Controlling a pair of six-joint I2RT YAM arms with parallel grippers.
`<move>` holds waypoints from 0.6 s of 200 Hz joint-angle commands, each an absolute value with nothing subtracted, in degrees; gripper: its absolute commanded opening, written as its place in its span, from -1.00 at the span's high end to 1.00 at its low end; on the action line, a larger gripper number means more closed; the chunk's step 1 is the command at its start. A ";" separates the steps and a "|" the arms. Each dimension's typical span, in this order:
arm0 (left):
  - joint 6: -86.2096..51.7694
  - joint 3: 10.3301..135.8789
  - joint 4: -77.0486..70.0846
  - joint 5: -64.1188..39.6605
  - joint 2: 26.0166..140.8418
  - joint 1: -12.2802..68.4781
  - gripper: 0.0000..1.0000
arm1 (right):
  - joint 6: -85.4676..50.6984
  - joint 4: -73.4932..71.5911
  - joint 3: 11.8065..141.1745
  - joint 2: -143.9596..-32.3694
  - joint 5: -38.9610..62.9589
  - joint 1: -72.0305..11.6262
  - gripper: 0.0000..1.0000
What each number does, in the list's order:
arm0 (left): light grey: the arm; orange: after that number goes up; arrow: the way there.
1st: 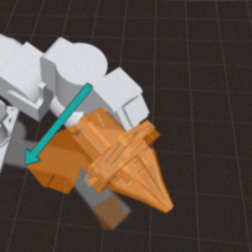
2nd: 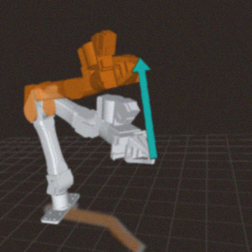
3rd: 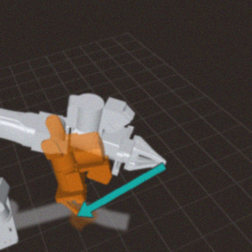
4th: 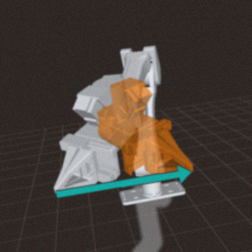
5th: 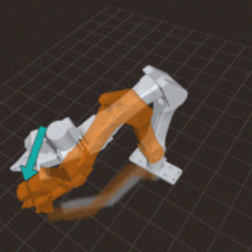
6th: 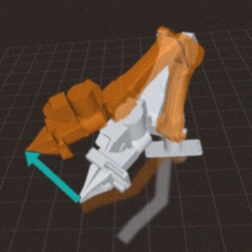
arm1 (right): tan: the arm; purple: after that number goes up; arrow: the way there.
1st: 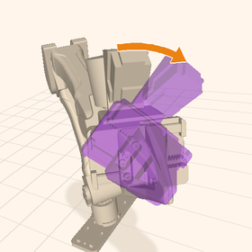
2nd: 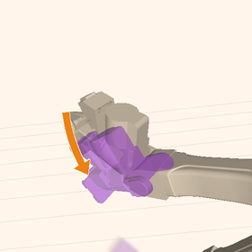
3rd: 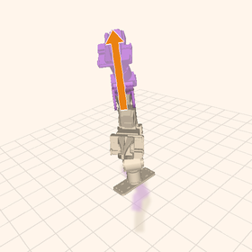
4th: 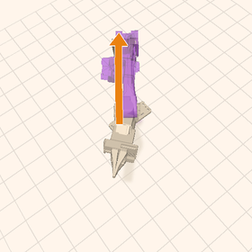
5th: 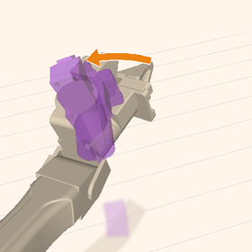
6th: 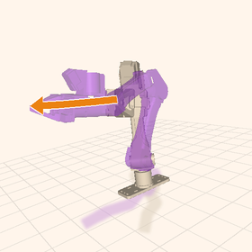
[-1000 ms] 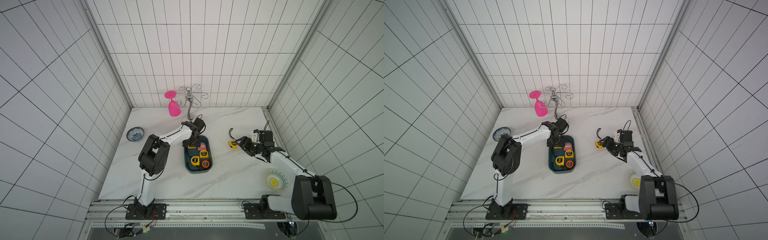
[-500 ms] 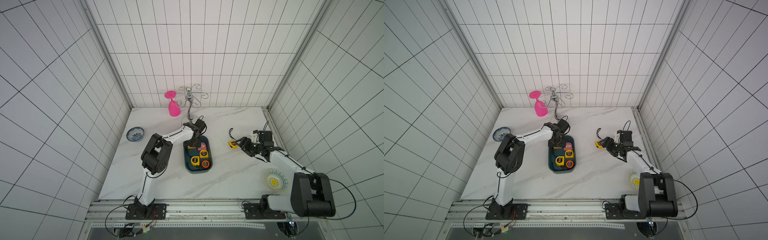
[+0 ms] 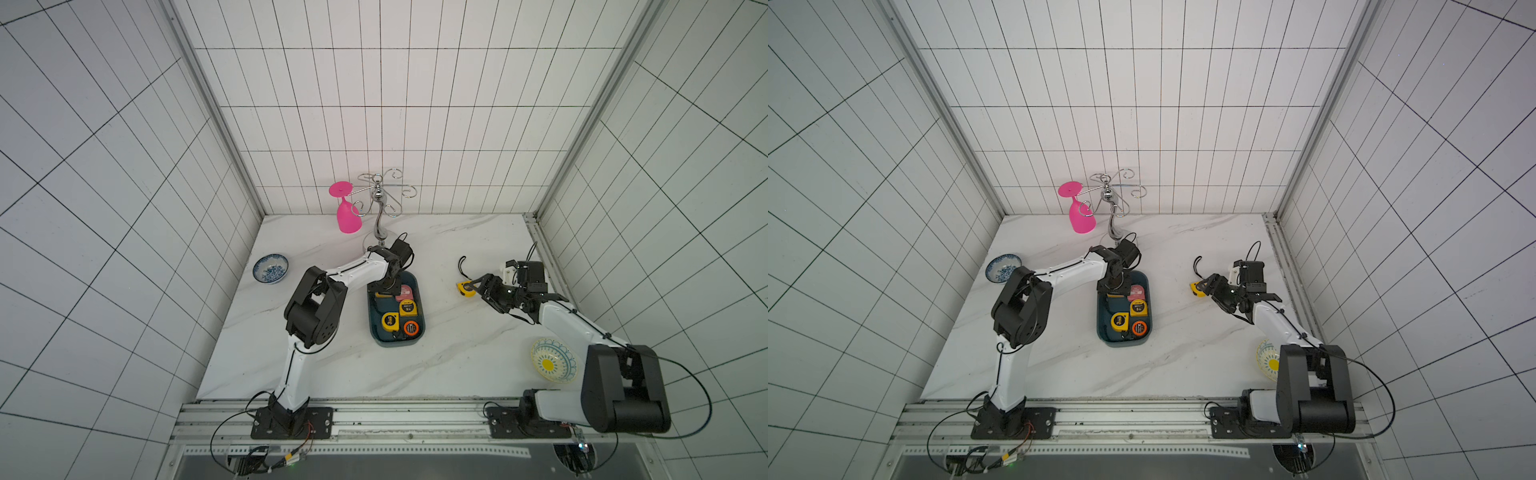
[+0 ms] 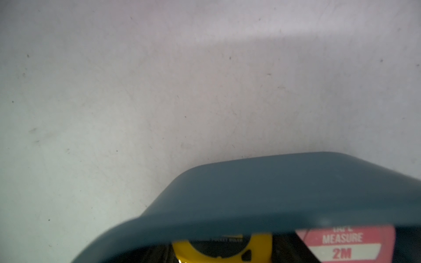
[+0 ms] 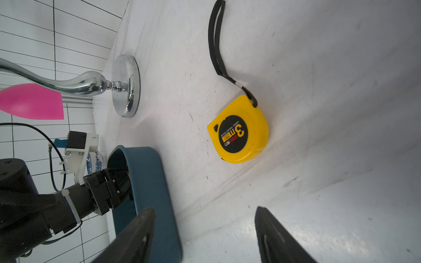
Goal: Take the tape measure out of the storage box
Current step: Pick up the tape measure from the storage box.
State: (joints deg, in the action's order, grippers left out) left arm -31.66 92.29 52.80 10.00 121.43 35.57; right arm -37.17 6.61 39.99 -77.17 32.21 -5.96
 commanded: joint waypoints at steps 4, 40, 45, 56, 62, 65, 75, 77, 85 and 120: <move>-32.61 92.81 53.85 12.87 117.88 35.68 0.64 | -37.46 5.92 41.75 -77.61 33.12 -5.37 -0.46; -33.81 92.75 55.66 14.02 114.67 36.40 0.76 | -37.47 5.95 41.92 -77.44 33.73 -5.36 -0.46; -34.11 92.66 55.93 14.10 114.26 36.49 0.78 | -37.48 5.90 42.00 -77.43 33.79 -5.36 -0.46; -34.69 92.23 56.29 13.98 113.10 36.86 0.81 | -37.51 5.96 42.01 -77.27 33.97 -5.39 -0.46; -35.01 91.99 56.41 14.01 112.49 37.10 0.84 | -37.45 5.93 41.97 -77.18 34.09 -5.36 -0.46; -35.13 91.90 56.47 14.00 112.10 37.22 0.85 | -37.46 5.85 41.98 -77.17 34.20 -5.36 -0.46; -35.62 91.74 56.74 13.81 111.04 37.66 0.88 | -37.50 5.84 41.92 -77.01 34.43 -5.38 -0.46; -35.71 91.73 56.79 13.71 110.77 37.78 0.88 | -37.52 5.88 41.92 -77.02 34.45 -5.39 -0.46; -36.18 91.67 56.86 13.41 109.93 38.03 0.90 | -37.47 5.71 41.85 -76.78 34.77 -5.38 -0.46; -38.85 93.24 56.61 10.18 106.55 38.76 0.98 | -37.56 4.78 41.25 -75.82 35.90 -5.63 -0.46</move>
State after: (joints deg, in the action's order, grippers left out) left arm -36.23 91.92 56.84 11.79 109.78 38.24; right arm -37.30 5.85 39.99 -77.14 34.30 -5.96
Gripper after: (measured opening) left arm 0.612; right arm 0.728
